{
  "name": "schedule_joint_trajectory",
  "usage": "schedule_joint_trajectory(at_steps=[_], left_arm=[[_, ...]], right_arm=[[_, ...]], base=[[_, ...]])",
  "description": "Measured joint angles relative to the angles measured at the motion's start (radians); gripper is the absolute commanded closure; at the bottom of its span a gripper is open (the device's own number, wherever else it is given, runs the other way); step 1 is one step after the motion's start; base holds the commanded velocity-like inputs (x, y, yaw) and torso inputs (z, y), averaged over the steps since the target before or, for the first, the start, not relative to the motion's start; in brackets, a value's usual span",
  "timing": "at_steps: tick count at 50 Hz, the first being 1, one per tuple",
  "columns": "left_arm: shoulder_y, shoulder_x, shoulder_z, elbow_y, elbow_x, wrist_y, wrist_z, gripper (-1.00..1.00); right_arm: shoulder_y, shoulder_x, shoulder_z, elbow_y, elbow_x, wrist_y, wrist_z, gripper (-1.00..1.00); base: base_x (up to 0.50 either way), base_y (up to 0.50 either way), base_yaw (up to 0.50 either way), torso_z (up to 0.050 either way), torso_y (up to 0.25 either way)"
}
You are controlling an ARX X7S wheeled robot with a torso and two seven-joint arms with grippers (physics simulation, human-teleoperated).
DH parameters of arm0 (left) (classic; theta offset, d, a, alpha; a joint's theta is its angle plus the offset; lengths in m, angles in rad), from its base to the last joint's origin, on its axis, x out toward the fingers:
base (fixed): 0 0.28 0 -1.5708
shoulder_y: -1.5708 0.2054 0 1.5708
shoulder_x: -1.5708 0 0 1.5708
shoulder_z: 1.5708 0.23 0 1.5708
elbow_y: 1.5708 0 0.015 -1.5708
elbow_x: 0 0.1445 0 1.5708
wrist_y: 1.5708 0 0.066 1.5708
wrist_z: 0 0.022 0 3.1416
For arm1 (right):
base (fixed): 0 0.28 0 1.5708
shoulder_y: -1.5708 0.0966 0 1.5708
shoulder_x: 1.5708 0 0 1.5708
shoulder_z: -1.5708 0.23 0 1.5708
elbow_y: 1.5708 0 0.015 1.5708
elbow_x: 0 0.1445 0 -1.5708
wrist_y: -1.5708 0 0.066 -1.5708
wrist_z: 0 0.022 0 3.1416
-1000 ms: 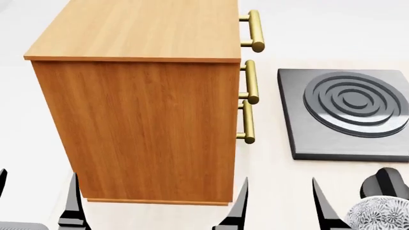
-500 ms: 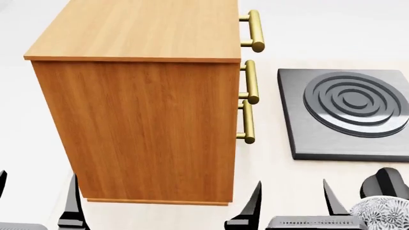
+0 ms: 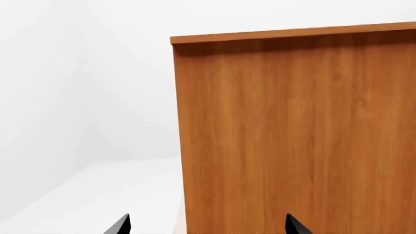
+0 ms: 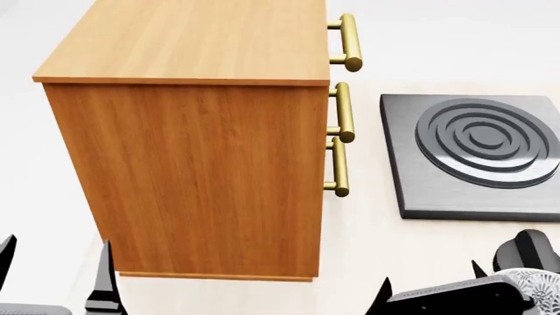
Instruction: Put the bowl on the top of the cabinet.
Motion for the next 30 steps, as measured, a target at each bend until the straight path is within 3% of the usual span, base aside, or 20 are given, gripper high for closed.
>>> schedule_joint_trajectory(at_steps=[16,30], left_arm=[[-0.006,-0.002,0.006,-0.016,-0.003,0.007,-0.006,-1.00],[-0.015,-0.004,0.020,-0.014,0.000,-0.001,-0.012,-1.00]], right_arm=[[-0.045,0.094,0.048,-0.113,0.005,0.184,-0.015,-1.00],[-0.151,0.149,0.138,-0.174,0.001,0.233,-0.021,-1.00]], base=[[0.00,0.00,0.00,0.000,0.000],[0.00,0.00,0.00,0.000,0.000]])
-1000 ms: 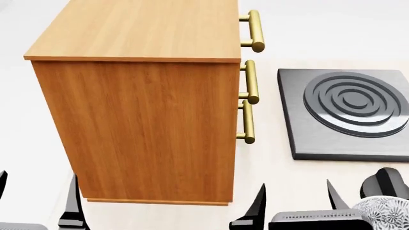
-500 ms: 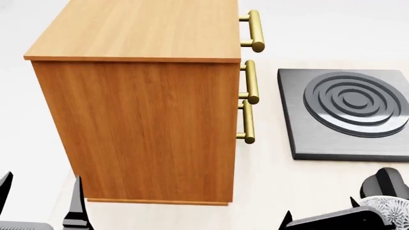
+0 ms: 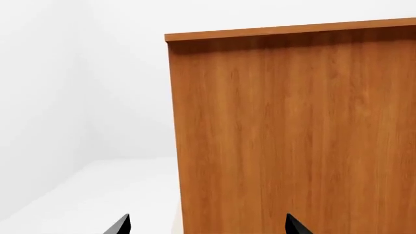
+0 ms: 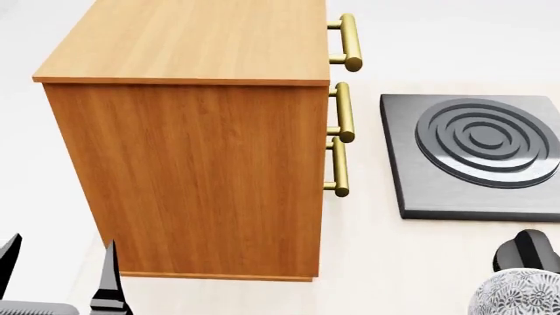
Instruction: Put the bowl on the top of the cabinet.
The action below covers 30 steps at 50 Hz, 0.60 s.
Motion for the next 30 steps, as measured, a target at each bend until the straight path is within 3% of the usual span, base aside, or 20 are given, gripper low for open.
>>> schedule_joint_trajectory(at_steps=[30], left_arm=[[-0.006,-0.007,0.016,0.000,-0.002,-0.001,-0.012,-1.00]], right_arm=[[-0.083,0.030,0.001,-0.025,0.000,-0.027,0.027,-1.00]], base=[[0.00,0.00,0.00,0.000,0.000]])
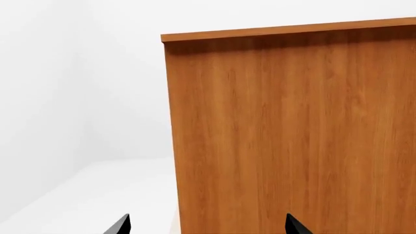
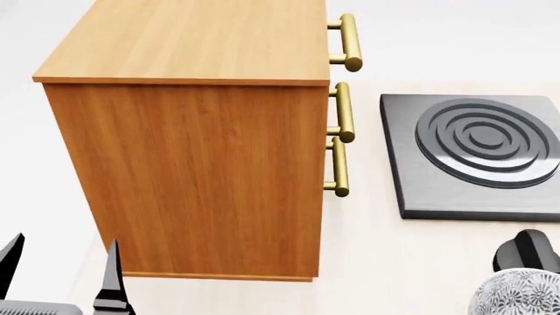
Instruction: Put the bowl on the top of the cabinet.
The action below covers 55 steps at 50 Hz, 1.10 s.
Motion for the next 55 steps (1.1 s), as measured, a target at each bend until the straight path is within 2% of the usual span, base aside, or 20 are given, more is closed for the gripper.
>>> schedule_joint_trajectory(at_steps=[55], left_arm=[[0.002,-0.016,0.019,0.012,-0.012,0.002,-0.019,-1.00]], right_arm=[[-0.027,0.013,-0.047,0.126,-0.011,-0.128,0.031,-1.00]], base=[[0.00,0.00,0.00,0.000,0.000]])
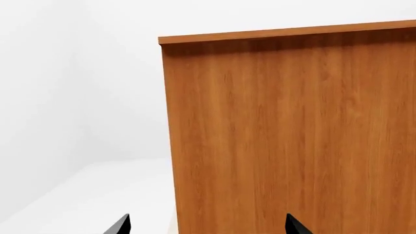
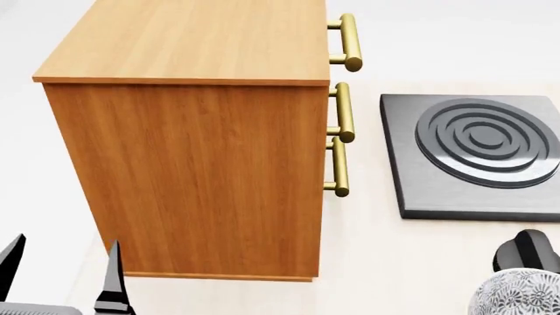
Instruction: Put the bowl on the top of the cabinet.
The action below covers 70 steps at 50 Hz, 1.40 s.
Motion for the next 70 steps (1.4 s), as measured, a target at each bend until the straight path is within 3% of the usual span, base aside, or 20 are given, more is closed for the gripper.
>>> schedule_joint_trajectory(at_steps=[70], left_arm=[[-0.004,-0.021,0.016,0.009,-0.012,0.001,-0.025,-1.00]], right_arm=[[0.027,-0.016,-0.037,0.139,-0.005,-0.069,0.008,-1.00]], base=[[0.00,0.00,0.00,0.000,0.000]])
